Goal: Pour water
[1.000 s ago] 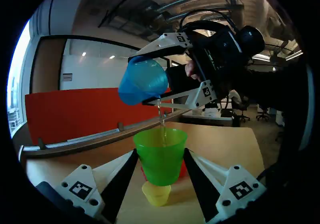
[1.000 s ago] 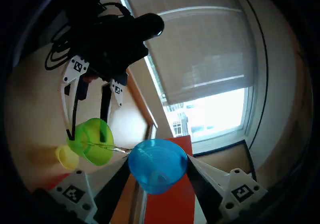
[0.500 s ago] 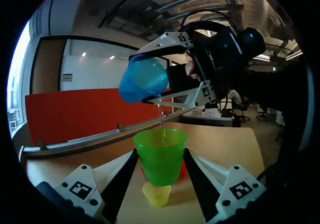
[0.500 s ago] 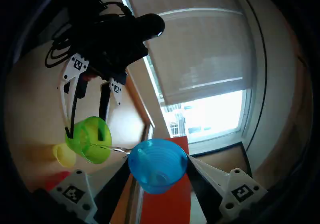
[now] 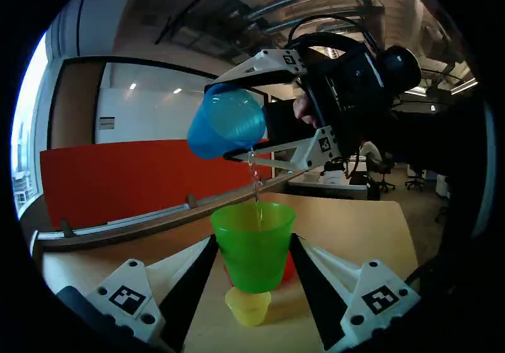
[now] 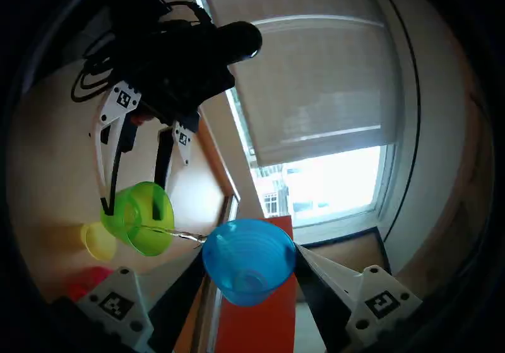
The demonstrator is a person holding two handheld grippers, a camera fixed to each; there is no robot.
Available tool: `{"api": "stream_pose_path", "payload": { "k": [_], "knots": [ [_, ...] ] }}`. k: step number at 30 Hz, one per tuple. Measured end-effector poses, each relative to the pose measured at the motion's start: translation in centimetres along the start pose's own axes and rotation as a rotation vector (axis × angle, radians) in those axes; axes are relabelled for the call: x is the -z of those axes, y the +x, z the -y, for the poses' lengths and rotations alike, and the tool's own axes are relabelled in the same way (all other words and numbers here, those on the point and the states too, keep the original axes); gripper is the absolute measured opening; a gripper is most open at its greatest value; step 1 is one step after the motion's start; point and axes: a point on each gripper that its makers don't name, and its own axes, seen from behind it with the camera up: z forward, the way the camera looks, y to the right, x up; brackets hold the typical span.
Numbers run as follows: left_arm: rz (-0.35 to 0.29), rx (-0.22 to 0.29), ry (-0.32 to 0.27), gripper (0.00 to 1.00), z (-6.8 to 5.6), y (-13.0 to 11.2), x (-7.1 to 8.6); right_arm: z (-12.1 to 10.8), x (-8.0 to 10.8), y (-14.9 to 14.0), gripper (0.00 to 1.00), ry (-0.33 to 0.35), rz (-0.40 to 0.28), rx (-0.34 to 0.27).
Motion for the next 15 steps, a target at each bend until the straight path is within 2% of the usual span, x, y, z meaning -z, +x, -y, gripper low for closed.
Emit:
{"api": "stream_pose_path", "payload": {
  "k": [15],
  "knots": [
    [0.001,-0.003,0.002,0.81,0.01,0.06,0.08,-0.71,0.33,0.97,0.92,-0.024,-0.011,0.021]
  ]
}}
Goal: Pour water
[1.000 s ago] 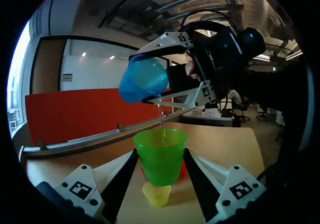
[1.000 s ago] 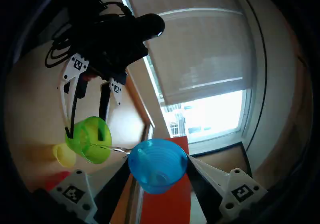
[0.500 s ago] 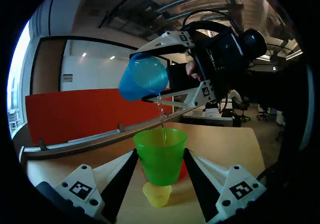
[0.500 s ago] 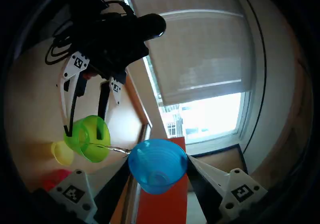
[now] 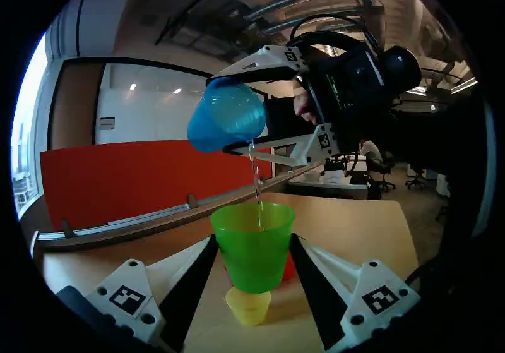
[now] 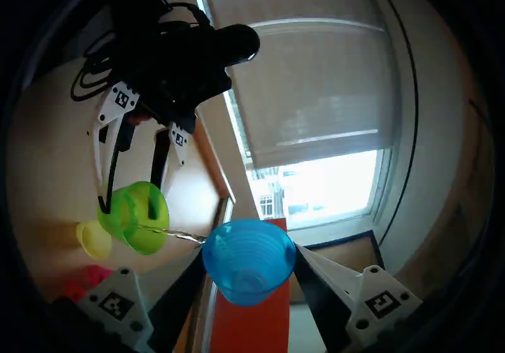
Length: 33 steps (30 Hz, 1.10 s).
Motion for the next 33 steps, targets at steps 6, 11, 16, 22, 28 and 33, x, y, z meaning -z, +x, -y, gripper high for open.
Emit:
{"api": "stream_pose_path", "payload": {
  "k": [6,11,16,22,28,33],
  "knots": [
    [0.0,-0.001,0.001,0.81,0.05,0.03,0.0,-0.16,0.04,0.31,0.92,-0.005,-0.003,0.014],
    [0.0,-0.002,0.001,0.81,0.07,0.02,-0.01,-0.33,0.1,0.34,0.92,-0.01,-0.002,0.023],
    [-0.001,-0.002,0.003,0.81,0.06,0.05,-0.04,-0.46,0.17,0.36,0.92,-0.011,0.0,0.035],
    [-0.001,-0.003,0.003,0.81,0.04,0.0,-0.07,-0.63,0.23,0.34,0.92,-0.015,0.002,0.045],
    [-0.001,-0.004,0.002,0.81,0.02,0.01,-0.09,-0.86,0.25,0.48,0.92,-0.02,0.002,0.056],
    [-0.002,-0.004,0.004,0.81,0.08,0.09,0.0,-1.03,0.25,0.55,0.92,-0.024,0.003,0.066]
  ]
}}
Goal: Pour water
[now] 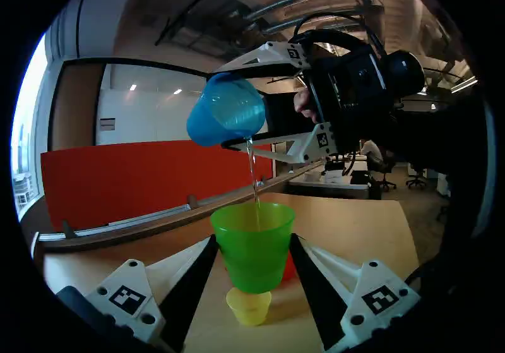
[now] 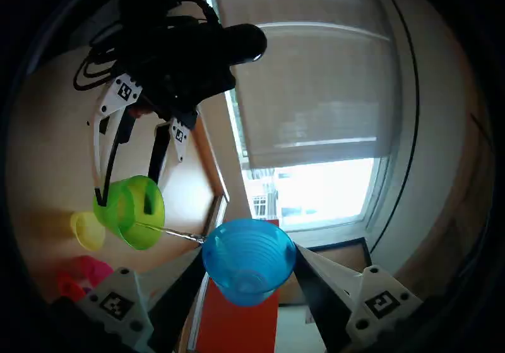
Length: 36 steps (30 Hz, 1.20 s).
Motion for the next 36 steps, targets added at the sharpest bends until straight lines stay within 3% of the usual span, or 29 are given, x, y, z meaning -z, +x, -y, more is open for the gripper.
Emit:
{"api": "stream_pose_path", "payload": {
  "k": [36],
  "knots": [
    [-0.004,0.003,0.003,0.82,-0.09,-0.09,0.03,-0.1,0.34,1.0,0.92,-0.011,0.006,0.081]
  ]
}}
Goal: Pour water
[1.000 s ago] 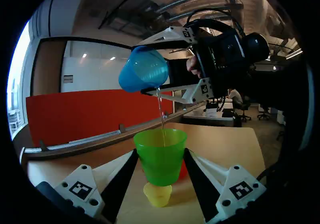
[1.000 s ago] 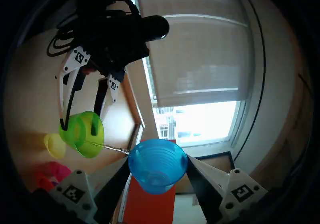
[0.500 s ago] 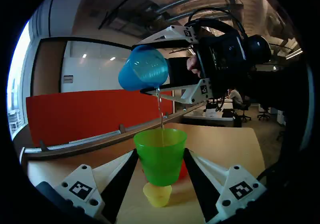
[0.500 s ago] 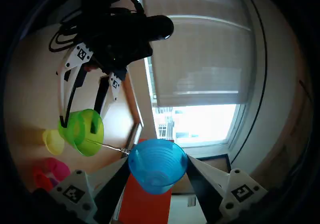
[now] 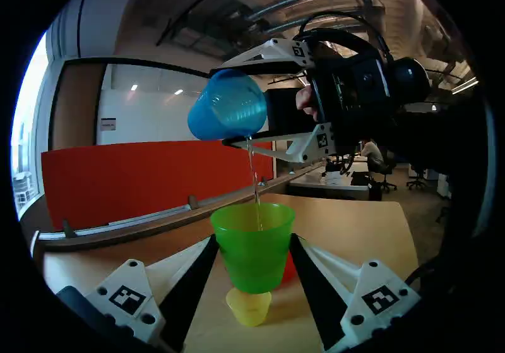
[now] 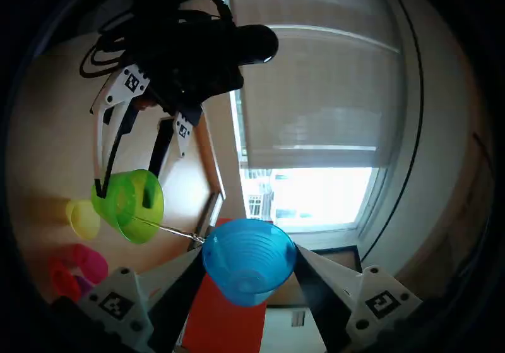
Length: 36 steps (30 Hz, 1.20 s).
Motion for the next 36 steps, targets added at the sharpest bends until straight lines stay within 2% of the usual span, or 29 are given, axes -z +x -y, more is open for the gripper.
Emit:
{"api": "stream_pose_path", "payload": {
  "k": [17,36],
  "knots": [
    [-0.001,-0.002,-0.003,0.82,-0.13,0.16,0.01,0.14,-0.03,0.25,0.92,-0.006,0.007,0.06],
    [-0.002,-0.003,-0.005,0.81,-0.2,0.12,0.07,-0.04,-0.03,0.56,0.92,-0.015,0.01,0.096]
  ]
}}
